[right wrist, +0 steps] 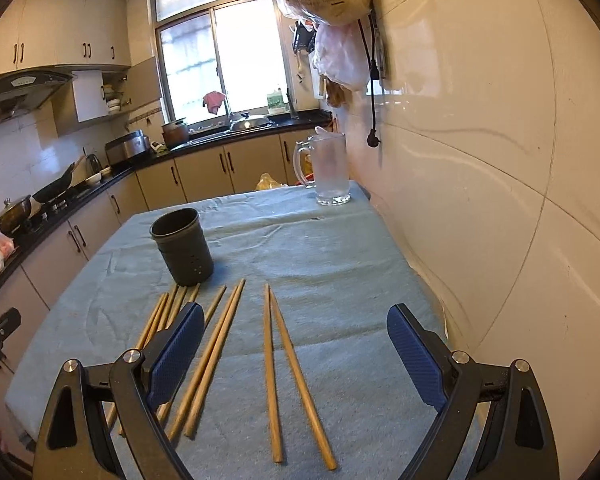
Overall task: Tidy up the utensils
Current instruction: 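Move the left and right tools toward the row of wooden chopsticks, then close the right tool on one chopstick while the left tool grasps another chopstick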
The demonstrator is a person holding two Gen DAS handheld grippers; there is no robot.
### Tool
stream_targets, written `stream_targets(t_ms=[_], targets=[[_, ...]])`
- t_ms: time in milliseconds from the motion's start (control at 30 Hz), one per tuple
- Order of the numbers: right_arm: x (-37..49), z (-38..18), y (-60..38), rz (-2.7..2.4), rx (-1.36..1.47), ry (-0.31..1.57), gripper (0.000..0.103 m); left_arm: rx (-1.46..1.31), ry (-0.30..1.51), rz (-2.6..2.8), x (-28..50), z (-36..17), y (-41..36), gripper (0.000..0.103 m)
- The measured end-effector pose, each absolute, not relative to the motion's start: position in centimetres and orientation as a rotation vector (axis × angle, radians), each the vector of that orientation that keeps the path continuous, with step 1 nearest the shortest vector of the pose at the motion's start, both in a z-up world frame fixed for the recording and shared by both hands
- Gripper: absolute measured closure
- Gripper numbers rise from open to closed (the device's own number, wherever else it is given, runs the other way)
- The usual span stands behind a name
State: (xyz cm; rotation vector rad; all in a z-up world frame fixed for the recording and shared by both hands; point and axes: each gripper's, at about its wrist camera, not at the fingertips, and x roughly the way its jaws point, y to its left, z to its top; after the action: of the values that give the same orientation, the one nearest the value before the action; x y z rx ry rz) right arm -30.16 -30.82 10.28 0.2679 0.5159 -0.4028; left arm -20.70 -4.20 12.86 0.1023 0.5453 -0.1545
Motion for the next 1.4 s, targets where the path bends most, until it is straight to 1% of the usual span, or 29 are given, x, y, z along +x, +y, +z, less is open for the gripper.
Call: stream_targets(t_ms=[233, 433, 500, 533, 567, 600, 633, 667, 733, 800, 867, 933, 1067, 1200, 1233, 1267, 1300, 1400], targets=[[-29.7, 9.0, -31.6, -0.387, 0.295, 0.559, 0.008, 0.103, 0.615, -0.204, -18.6, 12.1, -4.1, 0.000], [-28.3, 7.0, -33.6, -0.382, 0.315, 0.650, 0.008, 0.105, 0.738, -0.311, -14.5, 10.0, -6.1, 0.001], [-27.5, 6.2, -34.3, -0.364, 0.324, 0.685, 0.012, 0.093, 0.780, -0.361, -13.2, 9.1, -7.2, 0.006], [-26.8, 5.8, -34.7, -0.349, 0.325, 0.712, 0.018, 0.092, 0.814, -0.389, -12.2, 8.3, -8.1, 0.014], [-26.1, 5.4, -35.0, -0.338, 0.324, 0.737, 0.023, 0.093, 0.836, -0.405, -11.7, 7.8, -8.6, 0.024], [-25.6, 5.1, -35.1, -0.327, 0.323, 0.757, 0.027, 0.100, 0.879, -0.435, -10.9, 6.9, -9.6, 0.029], [-25.0, 4.6, -35.3, -0.307, 0.322, 0.782, 0.035, 0.108, 0.911, -0.453, -10.4, 6.1, -10.4, 0.037], [-24.4, 4.2, -35.4, -0.282, 0.325, 0.803, 0.039, 0.113, 0.928, -0.466, -10.1, 5.6, -10.9, 0.043], [-23.3, 3.3, -35.6, -0.251, 0.331, 0.839, 0.040, 0.135, 0.959, -0.494, -9.5, 4.3, -12.3, 0.046], [-22.6, 2.5, -35.6, -0.238, 0.323, 0.864, 0.042, 0.163, 0.985, -0.499, -9.0, 3.3, -13.3, 0.052], [-22.0, 1.8, -35.7, -0.224, 0.319, 0.880, 0.045, 0.169, 1.024, -0.513, -8.6, 2.5, -13.9, 0.067], [-21.6, 1.1, -35.7, -0.212, 0.316, 0.900, 0.050, 0.173, 1.056, -0.518, -8.0, 1.8, -14.2, 0.073], [-20.6, 0.2, -35.4, -0.205, 0.287, 0.932, 0.054, 0.187, 1.054, -0.510, -7.5, 1.5, -14.9, 0.074], [-19.5, -0.3, -34.9, -0.206, 0.231, 0.965, 0.057, 0.208, 1.053, -0.501, -6.9, 1.5, -15.5, 0.074], [-19.1, -0.3, -34.8, -0.208, 0.217, 0.971, 0.058, 0.216, 1.053, -0.497, -6.8, 1.5, -15.6, 0.080], [-18.8, -0.4, -34.6, -0.212, 0.203, 0.973, 0.058, 0.227, 1.051, -0.484, -6.6, 1.4, -15.8, 0.093], [-18.5, -0.4, -34.4, -0.214, 0.187, 0.976, 0.060, 0.233, 1.053, -0.473, -6.4, 1.5, -15.9, 0.095], [-17.1, -0.3, -34.1, -0.214, 0.155, 0.992, 0.076, 0.189, 1.082, -0.472, -5.9, 1.6, -15.1, 0.096]])
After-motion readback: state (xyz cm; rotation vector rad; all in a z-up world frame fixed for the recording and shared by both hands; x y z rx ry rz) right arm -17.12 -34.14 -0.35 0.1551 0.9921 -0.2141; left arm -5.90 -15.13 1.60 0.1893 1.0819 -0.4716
